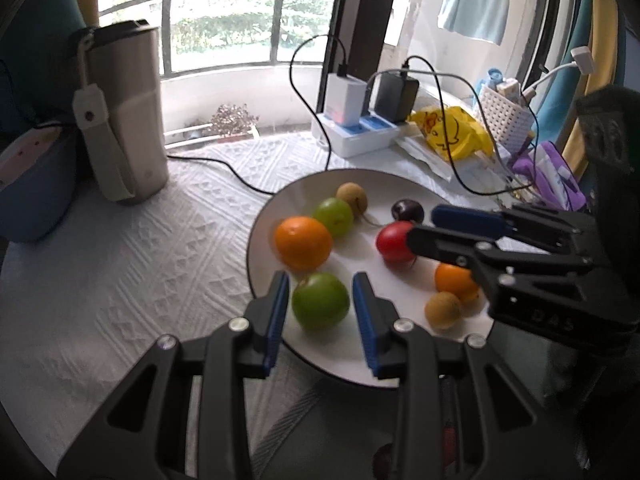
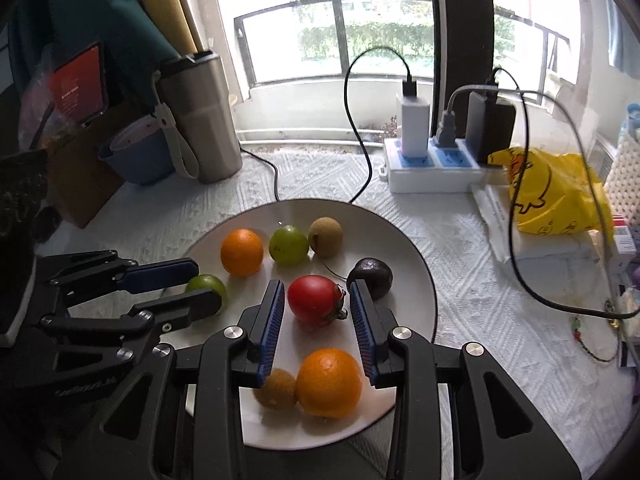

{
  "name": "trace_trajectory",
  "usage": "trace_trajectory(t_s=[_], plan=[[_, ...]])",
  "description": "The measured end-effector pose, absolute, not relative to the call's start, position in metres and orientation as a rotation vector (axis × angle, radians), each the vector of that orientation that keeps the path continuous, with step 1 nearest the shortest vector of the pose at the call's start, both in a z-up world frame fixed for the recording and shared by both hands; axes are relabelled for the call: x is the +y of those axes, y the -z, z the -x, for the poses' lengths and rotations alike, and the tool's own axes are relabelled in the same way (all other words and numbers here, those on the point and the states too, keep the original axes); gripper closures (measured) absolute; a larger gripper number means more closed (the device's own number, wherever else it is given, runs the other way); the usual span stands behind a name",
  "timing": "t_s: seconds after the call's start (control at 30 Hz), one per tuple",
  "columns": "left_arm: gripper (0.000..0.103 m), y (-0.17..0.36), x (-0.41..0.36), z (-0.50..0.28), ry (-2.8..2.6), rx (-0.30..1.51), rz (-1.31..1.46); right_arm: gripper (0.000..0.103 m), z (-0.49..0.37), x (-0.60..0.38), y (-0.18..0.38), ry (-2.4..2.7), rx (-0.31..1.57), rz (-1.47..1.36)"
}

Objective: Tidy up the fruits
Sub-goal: 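Open both grippers to drop the tomatoes into the bowl, then move both open grippers back to the plum and red tomato on the mat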

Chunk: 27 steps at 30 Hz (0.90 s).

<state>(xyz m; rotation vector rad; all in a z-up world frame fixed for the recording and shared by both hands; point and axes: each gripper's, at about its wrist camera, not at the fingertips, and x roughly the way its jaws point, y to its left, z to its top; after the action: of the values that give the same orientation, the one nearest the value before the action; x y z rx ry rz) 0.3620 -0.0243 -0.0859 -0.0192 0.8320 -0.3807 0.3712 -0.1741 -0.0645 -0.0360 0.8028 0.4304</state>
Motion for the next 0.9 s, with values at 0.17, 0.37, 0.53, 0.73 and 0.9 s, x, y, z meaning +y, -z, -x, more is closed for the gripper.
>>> trace_trajectory(t_s=[0.17, 0.37, 0.53, 0.73, 0.9], plan=[[0.059, 0.073, -0.022, -0.352, 0.372, 0.805, 0.040, 0.067, -0.356, -0.178, 0.051, -0.416, 0.775, 0.024], [0.058, 0.061, -0.023, -0.329, 0.378, 0.769, 0.024, 0.067, -0.335, -0.181, 0.039, -0.415, 0.755, 0.013], [0.058, 0.054, -0.017, -0.306, 0.375, 0.752, 0.033, 0.067, -0.315, -0.180, 0.033, -0.417, 0.747, 0.011], [0.058, 0.052, -0.007, -0.280, 0.369, 0.745, 0.058, 0.067, -0.290, -0.182, 0.033, -0.417, 0.751, 0.011], [0.058, 0.058, -0.001, -0.262, 0.356, 0.755, 0.071, 0.067, -0.274, -0.179, 0.036, -0.421, 0.764, 0.013]])
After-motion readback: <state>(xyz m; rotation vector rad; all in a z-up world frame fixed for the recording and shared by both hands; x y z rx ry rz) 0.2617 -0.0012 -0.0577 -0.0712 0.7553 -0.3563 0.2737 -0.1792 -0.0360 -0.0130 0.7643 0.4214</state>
